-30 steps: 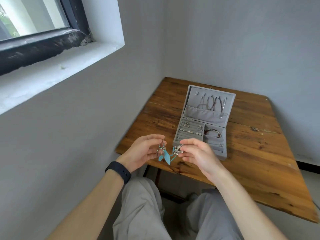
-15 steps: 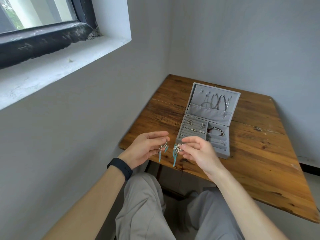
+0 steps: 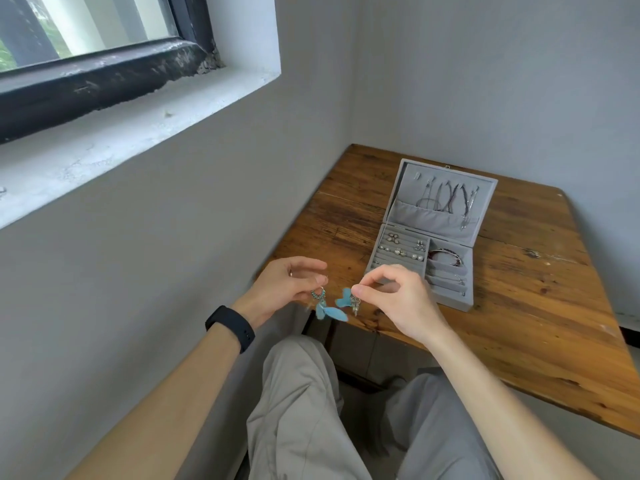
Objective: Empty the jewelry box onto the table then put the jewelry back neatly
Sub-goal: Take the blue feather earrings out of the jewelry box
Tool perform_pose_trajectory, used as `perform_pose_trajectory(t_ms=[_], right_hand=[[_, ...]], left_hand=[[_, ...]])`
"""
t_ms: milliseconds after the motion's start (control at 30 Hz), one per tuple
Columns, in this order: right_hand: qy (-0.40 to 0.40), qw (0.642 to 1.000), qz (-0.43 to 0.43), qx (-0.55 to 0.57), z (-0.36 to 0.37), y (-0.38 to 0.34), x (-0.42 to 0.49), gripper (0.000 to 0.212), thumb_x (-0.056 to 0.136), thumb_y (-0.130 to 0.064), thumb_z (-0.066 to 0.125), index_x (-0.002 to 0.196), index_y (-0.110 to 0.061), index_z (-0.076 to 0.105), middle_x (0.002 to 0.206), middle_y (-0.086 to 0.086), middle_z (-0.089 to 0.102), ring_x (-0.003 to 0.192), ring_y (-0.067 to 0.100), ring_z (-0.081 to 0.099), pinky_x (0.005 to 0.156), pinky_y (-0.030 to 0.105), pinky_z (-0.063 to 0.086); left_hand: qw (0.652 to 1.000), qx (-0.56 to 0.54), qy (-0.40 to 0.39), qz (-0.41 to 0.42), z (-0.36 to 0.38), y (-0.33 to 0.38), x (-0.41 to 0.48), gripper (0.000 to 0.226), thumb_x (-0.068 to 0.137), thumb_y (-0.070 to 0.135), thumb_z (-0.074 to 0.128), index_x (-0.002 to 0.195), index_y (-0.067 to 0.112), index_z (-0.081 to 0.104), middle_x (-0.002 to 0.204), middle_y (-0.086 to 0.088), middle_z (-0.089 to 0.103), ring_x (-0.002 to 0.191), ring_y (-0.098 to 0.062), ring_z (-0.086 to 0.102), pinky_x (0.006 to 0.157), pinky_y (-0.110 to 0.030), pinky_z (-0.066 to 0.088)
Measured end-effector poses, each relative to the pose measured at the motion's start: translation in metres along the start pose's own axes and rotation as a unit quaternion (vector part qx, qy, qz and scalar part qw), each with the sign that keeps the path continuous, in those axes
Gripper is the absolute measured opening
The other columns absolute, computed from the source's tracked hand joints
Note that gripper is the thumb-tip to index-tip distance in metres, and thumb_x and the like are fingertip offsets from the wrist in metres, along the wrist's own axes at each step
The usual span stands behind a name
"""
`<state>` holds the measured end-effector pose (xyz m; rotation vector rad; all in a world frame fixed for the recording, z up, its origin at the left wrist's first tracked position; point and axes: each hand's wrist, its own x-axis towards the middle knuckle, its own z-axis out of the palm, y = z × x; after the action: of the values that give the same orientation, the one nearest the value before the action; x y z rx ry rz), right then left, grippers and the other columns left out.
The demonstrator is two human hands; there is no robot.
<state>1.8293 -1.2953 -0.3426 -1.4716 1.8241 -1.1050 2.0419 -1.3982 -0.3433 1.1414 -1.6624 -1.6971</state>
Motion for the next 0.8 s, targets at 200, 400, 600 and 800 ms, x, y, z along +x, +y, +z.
perform_pose_trajectory(t_ms=[200, 400, 600, 800], right_hand=[[-0.047, 0.998, -0.002, -0.028, 0.013, -0.007, -0.004, 0.028, 0.075, -0.059, 0.076, 0.078, -0.032, 0.067, 0.076, -0.012, 0.073, 0.076, 0.005, 0.069, 0.078, 0.04, 0.058], [-0.031, 0.997, 0.002, -0.076, 0.032, -0.001, -0.005, 0.031, 0.073, -0.065, 0.074, 0.075, -0.036, 0.064, 0.074, -0.013, 0.068, 0.072, 0.001, 0.063, 0.065, 0.028, 0.056], [-0.04, 0.992, 0.013, -0.121, 0.057, 0.011, 0.002, 0.031, 0.076, -0.061, 0.074, 0.073, -0.033, 0.062, 0.074, -0.012, 0.066, 0.075, 0.003, 0.06, 0.059, 0.021, 0.047], [-0.043, 0.988, 0.049, -0.138, 0.078, 0.011, 0.024, 0.028, 0.08, -0.06, 0.072, 0.075, -0.034, 0.062, 0.076, -0.014, 0.064, 0.075, 0.001, 0.058, 0.057, 0.021, 0.04]], left_hand=[[0.999, 0.052, -0.008, 0.016, -0.012, -0.006, -0.01, 0.029, 0.084, 0.023, 0.079, 0.112, 0.026, 0.07, 0.097, 0.004, 0.078, 0.095, -0.011, 0.073, 0.085, -0.026, 0.056], [0.996, 0.085, -0.006, 0.022, -0.021, -0.018, -0.015, 0.03, 0.084, 0.025, 0.08, 0.112, 0.026, 0.069, 0.094, 0.005, 0.078, 0.091, -0.012, 0.074, 0.092, -0.034, 0.056], [0.99, 0.138, 0.03, 0.023, -0.024, -0.036, -0.002, 0.024, 0.083, 0.024, 0.081, 0.104, 0.03, 0.071, 0.089, 0.009, 0.078, 0.083, -0.01, 0.074, 0.096, -0.042, 0.054], [0.981, 0.193, 0.012, 0.021, -0.027, -0.039, 0.03, 0.025, 0.084, 0.025, 0.079, 0.103, 0.036, 0.068, 0.089, 0.009, 0.077, 0.082, -0.007, 0.073, 0.093, -0.044, 0.056]])
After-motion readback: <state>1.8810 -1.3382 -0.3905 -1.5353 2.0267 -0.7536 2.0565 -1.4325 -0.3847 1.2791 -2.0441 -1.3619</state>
